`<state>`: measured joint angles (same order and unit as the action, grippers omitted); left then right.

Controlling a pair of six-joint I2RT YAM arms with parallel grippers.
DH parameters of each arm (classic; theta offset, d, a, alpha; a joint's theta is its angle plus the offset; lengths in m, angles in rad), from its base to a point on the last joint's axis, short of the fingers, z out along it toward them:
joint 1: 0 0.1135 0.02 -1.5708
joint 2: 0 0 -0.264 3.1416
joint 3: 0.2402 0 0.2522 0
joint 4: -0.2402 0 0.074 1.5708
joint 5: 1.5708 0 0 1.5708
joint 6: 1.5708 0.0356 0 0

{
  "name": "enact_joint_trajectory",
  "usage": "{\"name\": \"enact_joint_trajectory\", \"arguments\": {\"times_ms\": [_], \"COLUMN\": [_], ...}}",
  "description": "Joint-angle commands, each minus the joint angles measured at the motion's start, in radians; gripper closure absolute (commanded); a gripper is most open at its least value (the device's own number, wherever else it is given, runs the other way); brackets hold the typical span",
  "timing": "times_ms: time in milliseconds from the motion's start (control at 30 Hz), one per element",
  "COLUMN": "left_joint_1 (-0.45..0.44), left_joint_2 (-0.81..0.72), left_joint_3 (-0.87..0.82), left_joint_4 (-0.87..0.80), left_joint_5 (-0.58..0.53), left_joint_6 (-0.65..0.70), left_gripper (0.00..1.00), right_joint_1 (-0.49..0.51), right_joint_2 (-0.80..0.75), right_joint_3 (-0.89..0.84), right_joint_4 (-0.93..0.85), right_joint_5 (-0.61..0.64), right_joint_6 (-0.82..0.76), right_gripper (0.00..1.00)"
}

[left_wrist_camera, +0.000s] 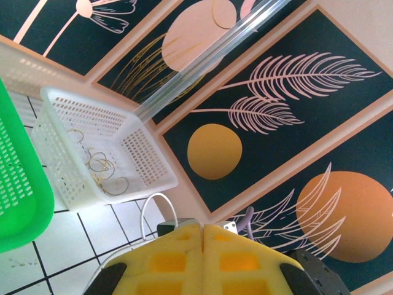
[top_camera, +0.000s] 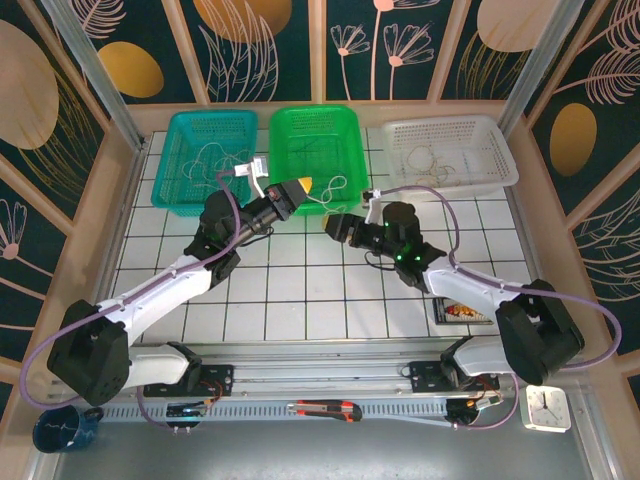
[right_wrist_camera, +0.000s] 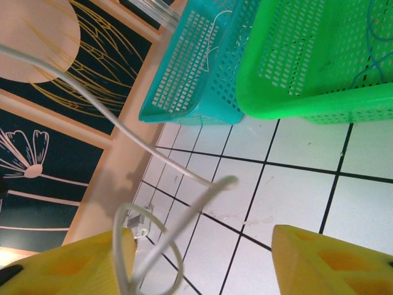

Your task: Untangle the cables

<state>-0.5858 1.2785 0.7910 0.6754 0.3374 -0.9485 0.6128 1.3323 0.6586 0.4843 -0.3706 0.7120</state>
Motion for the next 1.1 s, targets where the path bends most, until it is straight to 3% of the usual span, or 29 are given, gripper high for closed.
{"name": "enact_joint_trajectory", "arguments": {"times_ms": [0,433,500,633,700,900,1067], "left_joint_1": [-0.005,-0.005,-0.004,-0.005,-0.004,0.017,0.153], "left_joint_2": [-0.022,-0.024,-0.025,-0.025,-0.027,-0.034,-0.04], "left_joint_3": [0.032,0.027,0.027,0.021,0.023,0.128,0.175], "left_joint_4": [0.006,0.02,0.023,0.03,0.028,-0.136,-0.197], "left_joint_5": [0.022,0.024,0.024,0.023,0.019,-0.037,-0.029], "left_joint_6": [-0.016,-0.031,-0.033,-0.039,-0.039,0.069,0.073], "left_gripper": [1.0,1.0,1.0,1.0,1.0,1.0,1.0], "right_joint_1": [-0.025,-0.06,-0.06,-0.06,-0.06,-0.1,-0.17], "right_joint_2": [0.001,0.014,0.019,0.026,0.027,0.007,-0.008], "right_joint_3": [0.003,0.013,0.016,0.019,0.014,-0.085,-0.222], "right_joint_4": [0.045,0.068,0.075,0.085,0.087,0.104,0.155], "right_joint_5": [0.009,-0.077,-0.084,-0.094,-0.093,-0.041,-0.019], "right_joint_6": [-0.022,-0.031,-0.029,-0.029,-0.028,-0.028,-0.002], "right_gripper": [0.36,0.39,0.47,0.89,1.0,1.0,1.0]}}
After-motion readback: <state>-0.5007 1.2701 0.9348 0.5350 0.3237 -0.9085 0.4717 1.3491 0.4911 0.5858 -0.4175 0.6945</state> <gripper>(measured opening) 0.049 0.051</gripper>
